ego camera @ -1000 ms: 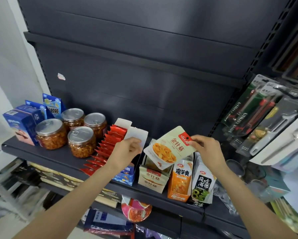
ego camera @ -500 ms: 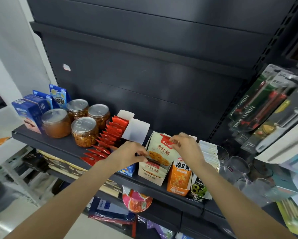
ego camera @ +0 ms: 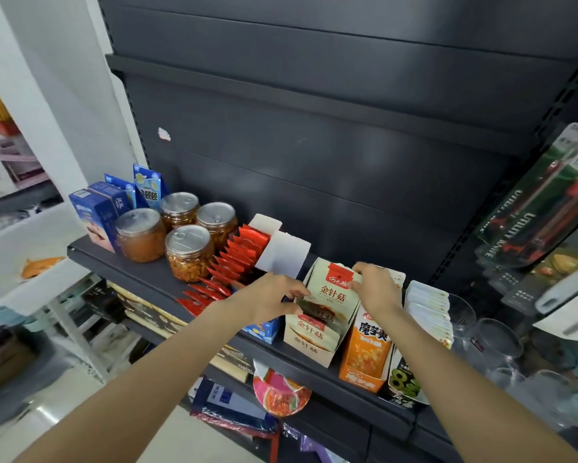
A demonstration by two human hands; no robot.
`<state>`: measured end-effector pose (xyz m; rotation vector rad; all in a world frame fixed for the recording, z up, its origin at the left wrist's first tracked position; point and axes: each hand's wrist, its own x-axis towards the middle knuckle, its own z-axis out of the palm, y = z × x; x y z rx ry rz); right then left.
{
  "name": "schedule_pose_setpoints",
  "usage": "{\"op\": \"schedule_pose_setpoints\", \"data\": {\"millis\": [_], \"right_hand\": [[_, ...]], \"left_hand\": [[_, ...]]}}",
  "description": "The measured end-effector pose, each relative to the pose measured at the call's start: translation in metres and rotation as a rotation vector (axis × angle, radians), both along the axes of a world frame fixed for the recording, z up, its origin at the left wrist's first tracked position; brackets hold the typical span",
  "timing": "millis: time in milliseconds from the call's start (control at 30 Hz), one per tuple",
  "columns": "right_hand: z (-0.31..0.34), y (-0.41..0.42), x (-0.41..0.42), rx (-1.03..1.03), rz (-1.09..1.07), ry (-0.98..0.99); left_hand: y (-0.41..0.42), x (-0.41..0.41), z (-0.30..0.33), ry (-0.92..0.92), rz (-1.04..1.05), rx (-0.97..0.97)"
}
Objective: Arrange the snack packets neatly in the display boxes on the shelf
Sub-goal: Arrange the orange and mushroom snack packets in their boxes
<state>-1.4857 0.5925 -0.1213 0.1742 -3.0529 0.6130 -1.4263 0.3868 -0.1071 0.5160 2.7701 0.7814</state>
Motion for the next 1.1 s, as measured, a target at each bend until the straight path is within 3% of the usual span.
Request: {"op": "schedule_pose_setpoints", "data": {"millis": [233,367,533,633,800,933,1100], "right_hand": [[-0.006,-0.005,-0.001,0.061,0.004,0.035],[0.000,-0.001,0.008,-0.040,0.072,-0.009],[0.015,0.004,0.041,-0.149,0.137,0.154],[0.019,0.002,0.054,-0.172,0.244,0.066],[0.018,-0.010,0.058,0.015,0.330,-0.049],[0.020,-0.014,0.056,0.173,0.278,0.047],[0.041,-0.005,0.057,0.029,0.175,0.197]], "left_hand": [[-0.002,0.003,-0.004,-0.001,0.025,-0.002],[-0.001,0.004,-0.005,0.025,0.026,-0.012],[0.000,0.010,-0.005,0.054,0.040,0.000],[0.001,0.013,-0.006,0.071,0.053,0.005],[0.003,0.017,-0.007,0.092,0.069,-0.016],[0.005,0.021,-0.004,0.104,0.122,-0.012],[0.003,0.023,-0.002,0.029,0.158,0.028]]}}
